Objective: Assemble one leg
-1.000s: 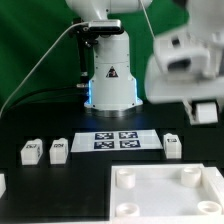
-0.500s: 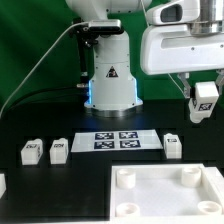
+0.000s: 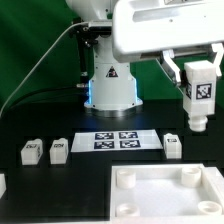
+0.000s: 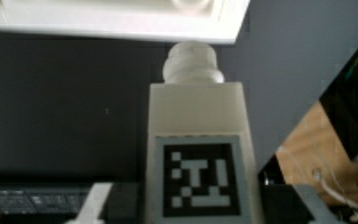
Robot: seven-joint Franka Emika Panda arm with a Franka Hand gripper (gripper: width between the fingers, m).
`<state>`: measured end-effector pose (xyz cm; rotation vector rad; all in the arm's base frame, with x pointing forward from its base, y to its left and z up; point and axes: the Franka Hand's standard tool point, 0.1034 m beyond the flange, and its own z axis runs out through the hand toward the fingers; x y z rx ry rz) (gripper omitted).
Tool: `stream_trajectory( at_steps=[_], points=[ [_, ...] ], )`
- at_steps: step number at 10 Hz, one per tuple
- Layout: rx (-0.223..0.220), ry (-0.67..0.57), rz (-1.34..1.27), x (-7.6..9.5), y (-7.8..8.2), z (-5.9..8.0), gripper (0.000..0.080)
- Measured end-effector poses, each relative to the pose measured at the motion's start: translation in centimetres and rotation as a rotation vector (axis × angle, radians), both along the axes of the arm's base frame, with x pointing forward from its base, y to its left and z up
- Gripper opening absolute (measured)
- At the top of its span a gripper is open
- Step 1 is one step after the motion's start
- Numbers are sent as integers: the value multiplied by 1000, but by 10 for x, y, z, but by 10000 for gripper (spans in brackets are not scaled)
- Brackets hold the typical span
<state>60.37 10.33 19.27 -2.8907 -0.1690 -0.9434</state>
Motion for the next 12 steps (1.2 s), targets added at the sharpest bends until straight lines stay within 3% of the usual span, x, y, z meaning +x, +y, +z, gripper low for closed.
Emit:
stream_trajectory(
  at_steps=[1,5,6,8,11,12],
  points=[
    [5,-103,-6,0,-2,3,291],
    [2,-73,-7,-4,-3,-7,292],
    [10,-45,-17,-4,1,-18,292],
    [22,-32,-31,14,9,-35,292],
    [27,-3,-40,15,13,-85,292],
    [27,8,-42,15,13,-93,292]
  ],
)
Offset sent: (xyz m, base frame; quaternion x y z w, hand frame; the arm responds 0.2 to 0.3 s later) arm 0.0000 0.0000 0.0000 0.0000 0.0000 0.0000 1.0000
